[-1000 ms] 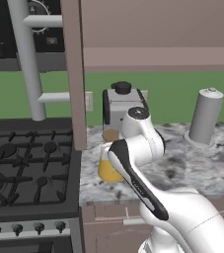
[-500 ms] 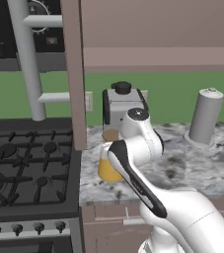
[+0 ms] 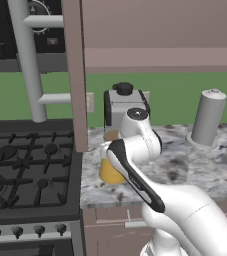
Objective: There is a tray on the dining counter. Grab the cup, mug, and pitcher and place them on the tray. The pitcher may be placed next to the tray if it cannot fit the tray.
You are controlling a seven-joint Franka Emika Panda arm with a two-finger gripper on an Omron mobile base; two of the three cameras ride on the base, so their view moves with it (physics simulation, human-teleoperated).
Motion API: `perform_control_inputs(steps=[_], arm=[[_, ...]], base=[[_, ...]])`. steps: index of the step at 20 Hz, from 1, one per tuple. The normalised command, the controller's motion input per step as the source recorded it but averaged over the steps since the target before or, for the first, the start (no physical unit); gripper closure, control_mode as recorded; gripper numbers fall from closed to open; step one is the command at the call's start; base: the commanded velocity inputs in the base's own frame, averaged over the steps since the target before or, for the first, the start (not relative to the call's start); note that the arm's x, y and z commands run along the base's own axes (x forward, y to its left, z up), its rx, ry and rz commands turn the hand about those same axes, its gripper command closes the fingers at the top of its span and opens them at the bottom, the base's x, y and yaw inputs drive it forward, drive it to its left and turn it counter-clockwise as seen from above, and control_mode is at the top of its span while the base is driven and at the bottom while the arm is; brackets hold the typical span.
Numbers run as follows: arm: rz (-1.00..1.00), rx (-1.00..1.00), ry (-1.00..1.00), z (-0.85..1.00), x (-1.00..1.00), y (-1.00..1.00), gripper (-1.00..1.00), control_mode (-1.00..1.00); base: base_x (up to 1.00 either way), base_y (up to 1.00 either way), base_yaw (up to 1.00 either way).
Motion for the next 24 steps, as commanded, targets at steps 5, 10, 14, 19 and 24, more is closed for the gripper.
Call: perform_control_inputs(steps=[5, 10, 14, 19, 24], arm=[[0.0, 0.0, 0.0, -0.07, 0.21, 0.08, -1.0, -1.0], [0.0, 0.0, 0.0, -0.09, 0.11, 0.09, -1.0, -1.0], [0.0, 0.0, 0.0, -0.07, 0.04, 0.01, -1.0, -1.0], [0.0, 0.0, 0.0, -0.08, 0.06, 0.0, -1.0, -1.0], [0.0, 0.0, 0.0, -0.12, 0.03, 0.0, -1.0, -1.0]], base=[[0.0, 0.0, 0.0], [0.0, 0.0, 0.0], [0.0, 0.0, 0.0], [0.0, 0.0, 0.0], [0.0, 0.0, 0.0]])
